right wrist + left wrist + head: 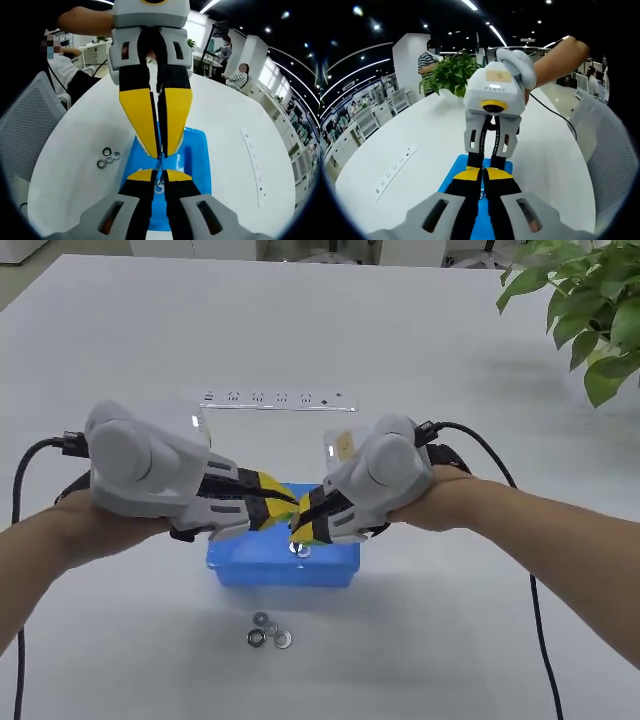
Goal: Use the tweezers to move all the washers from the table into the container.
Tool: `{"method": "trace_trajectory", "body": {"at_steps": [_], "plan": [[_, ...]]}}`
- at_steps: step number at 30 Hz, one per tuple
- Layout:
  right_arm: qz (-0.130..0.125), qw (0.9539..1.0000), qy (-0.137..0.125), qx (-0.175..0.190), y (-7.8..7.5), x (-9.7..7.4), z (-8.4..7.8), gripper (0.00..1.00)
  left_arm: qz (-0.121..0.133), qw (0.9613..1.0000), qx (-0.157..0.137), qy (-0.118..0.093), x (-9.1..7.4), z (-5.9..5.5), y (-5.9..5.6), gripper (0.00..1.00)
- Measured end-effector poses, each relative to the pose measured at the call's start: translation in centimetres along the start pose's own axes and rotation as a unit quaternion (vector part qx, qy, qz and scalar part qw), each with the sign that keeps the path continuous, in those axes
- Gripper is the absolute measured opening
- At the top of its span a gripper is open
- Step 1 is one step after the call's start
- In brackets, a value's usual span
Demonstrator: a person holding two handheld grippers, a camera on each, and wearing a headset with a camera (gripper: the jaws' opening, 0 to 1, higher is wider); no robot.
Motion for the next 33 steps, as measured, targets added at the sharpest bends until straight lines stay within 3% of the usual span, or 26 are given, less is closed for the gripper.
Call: {"method": "trace_trajectory", "body": {"at_steps": [16, 33], "plan": [[0.002, 0.9998, 0.012, -0.015, 0.0, -0.2, 0.0, 0.11, -0.010, 0.9996, 0.022, 0.012, 0.5, 0.0, -0.1, 0.05], [-0.026, 0.9996, 0.004, -0.008, 0.2, -2.2, 1.6, 0.23, -0.003, 0.9998, 0.020, 0.002, -0.9, 2.1, -0.1, 0.05]]}}
Point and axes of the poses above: the centre of the closed fingertips' face, and the gripper's own axes: x roughly forward along the fingers, y roughly to its left, z roughly out of its top, the point moved 4 cm from there along -x, roughly backward along the fingers, and after that the axes turned 3 degrees about -y, right-handed, at the moved point
